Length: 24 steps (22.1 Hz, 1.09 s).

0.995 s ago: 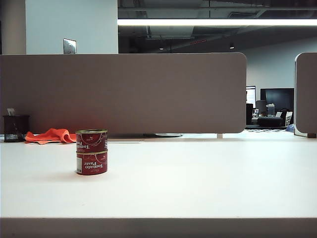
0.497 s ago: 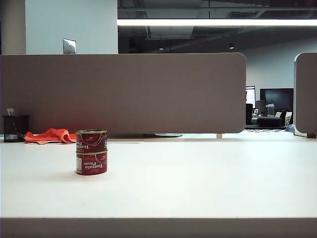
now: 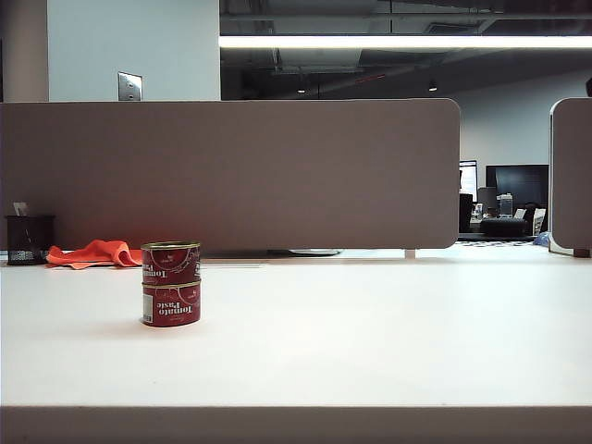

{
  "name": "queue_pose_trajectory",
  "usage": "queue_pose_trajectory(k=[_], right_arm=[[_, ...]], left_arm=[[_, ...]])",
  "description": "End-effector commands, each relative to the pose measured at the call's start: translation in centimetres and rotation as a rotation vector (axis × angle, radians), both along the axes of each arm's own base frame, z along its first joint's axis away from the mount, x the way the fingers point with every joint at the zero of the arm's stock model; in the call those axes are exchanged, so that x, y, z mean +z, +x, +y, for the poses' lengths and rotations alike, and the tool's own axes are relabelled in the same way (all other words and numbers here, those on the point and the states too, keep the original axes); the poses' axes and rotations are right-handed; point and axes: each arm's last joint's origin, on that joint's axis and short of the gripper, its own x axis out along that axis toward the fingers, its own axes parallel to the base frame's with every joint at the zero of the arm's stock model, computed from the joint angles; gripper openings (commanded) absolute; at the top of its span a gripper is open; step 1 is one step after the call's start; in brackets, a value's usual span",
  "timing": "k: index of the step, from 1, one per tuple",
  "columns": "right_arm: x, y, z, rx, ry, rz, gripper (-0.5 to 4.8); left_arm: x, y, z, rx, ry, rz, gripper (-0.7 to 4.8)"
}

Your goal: Stack a can of tomatoes on the right onto the can of tomatoes on the left.

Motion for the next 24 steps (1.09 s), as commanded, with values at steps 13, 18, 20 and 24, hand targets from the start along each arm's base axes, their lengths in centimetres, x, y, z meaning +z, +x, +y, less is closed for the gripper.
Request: queue_pose_trajectory(k=[13,18,20,24], right_arm=[[-5.2,-0.6,-0.5,-0.059,0.040,-0.043,0.53],[-5.3,-0.6,-0.5,-0.059,0.043,-0.049,0.53],[-5.3,-0.6,-0.5,-0.058,0.043,-0.048,0.53],[-5.5,-0.6,-0.5,-0.056,0.053,-0.022,0.53]], left_arm=[[-1.5,-1.8,0.6,-0.010,0.100,0.098,-0.05],[-1.6,-1.8,0.6,-0.011,0.147,0.089,-0.06],[-1.3,-1.8,0.6,-0.005,0.136,0.054,-0.06],[-2.0,-1.3,0.9,0.073,0.074,0.012,-0.06]])
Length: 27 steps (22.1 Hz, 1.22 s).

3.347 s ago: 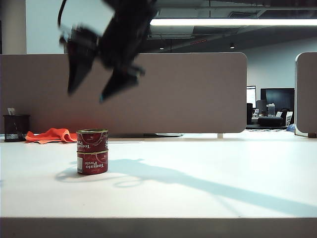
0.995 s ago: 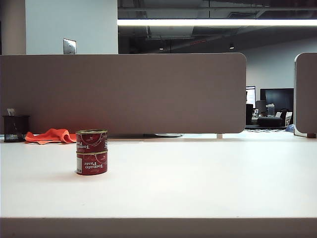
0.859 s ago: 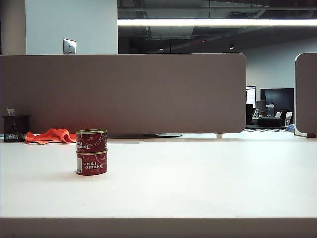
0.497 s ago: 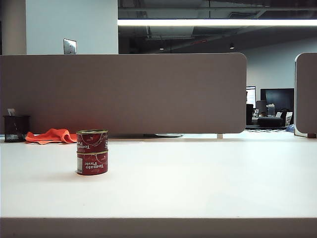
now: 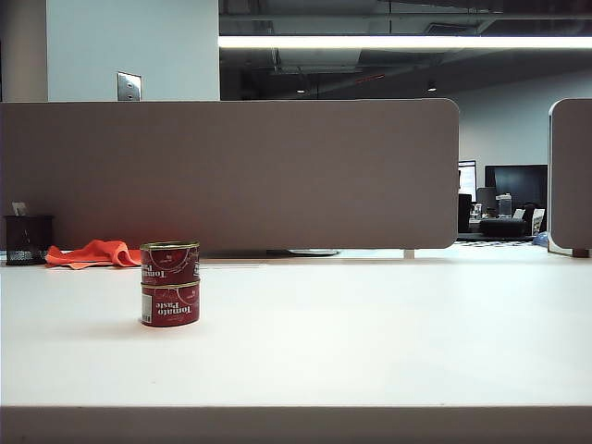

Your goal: Stack a can of tomatoes on the right onto the can of tomatoes on the left.

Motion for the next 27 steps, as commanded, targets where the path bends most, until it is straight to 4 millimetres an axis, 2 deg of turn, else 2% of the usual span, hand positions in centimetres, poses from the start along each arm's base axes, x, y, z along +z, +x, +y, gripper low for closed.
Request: queue_pose_trajectory(k=[1,5,11,27], right_arm=[[-0.2,0.0,0.0,0.004,0.024,0.009,0.53],[-0.2,0.0,0.0,0.003,0.024,0.009,0.53],[-0.2,0.0,0.0,0.003,0.024,0.009,0.53],[-0.2,0.0,0.0,0.003,0.024,0.009,0.53]], left_arm=[[0.1,0.2,0.6,0.063,-0.044,-0.027,-0.06],[0.4,0.4,1.8,0.077,-0.070,-0.045,-0.06],[0.0,0.5,3.2,0.223,-0.079,-0.008,-0.05],[0.0,0.5,3.2,0.224,-0.079,-0.008,-0.05]])
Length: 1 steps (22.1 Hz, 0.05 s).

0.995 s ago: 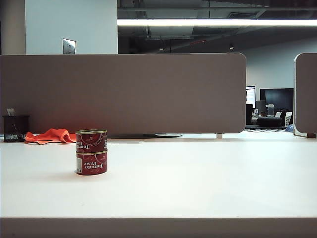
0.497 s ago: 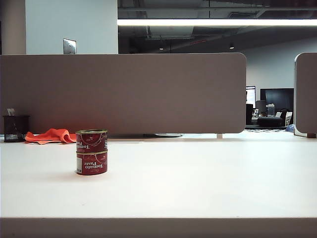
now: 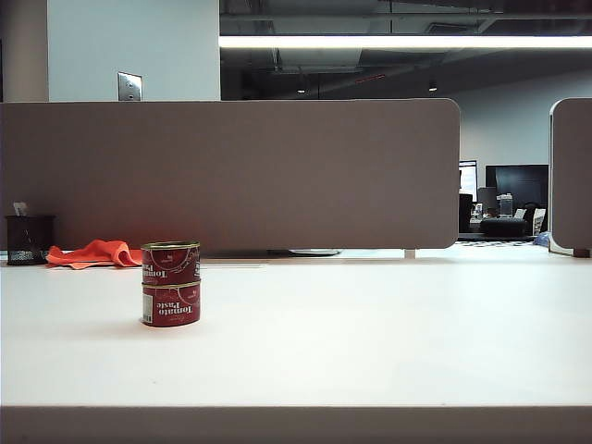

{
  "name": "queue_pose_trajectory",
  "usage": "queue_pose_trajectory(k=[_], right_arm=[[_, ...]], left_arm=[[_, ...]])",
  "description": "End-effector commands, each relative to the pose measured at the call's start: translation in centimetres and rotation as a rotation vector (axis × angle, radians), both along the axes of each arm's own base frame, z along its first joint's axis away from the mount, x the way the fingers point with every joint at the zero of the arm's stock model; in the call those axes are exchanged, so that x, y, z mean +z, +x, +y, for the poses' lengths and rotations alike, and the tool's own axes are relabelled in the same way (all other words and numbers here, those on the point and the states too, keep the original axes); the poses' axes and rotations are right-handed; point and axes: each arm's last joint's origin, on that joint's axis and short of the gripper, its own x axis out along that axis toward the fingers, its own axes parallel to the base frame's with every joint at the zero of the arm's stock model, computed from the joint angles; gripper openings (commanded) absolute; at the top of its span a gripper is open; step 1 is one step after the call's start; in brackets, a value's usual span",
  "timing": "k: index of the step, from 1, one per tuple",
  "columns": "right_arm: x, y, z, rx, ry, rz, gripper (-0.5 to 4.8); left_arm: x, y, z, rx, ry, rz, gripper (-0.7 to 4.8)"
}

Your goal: Stack a can of tomatoes on the right onto the can of tomatoes on the left.

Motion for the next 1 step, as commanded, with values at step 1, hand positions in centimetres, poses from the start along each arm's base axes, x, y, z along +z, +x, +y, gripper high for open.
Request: queue_pose_trajectory(k=[1], right_arm=[[-0.02,0.02,0.03,0.002,0.010,-0.009,0.53]], left_arm=[[0.14,-0.02,-0.03,-0.008,-0.003,-0.006,-0.05]])
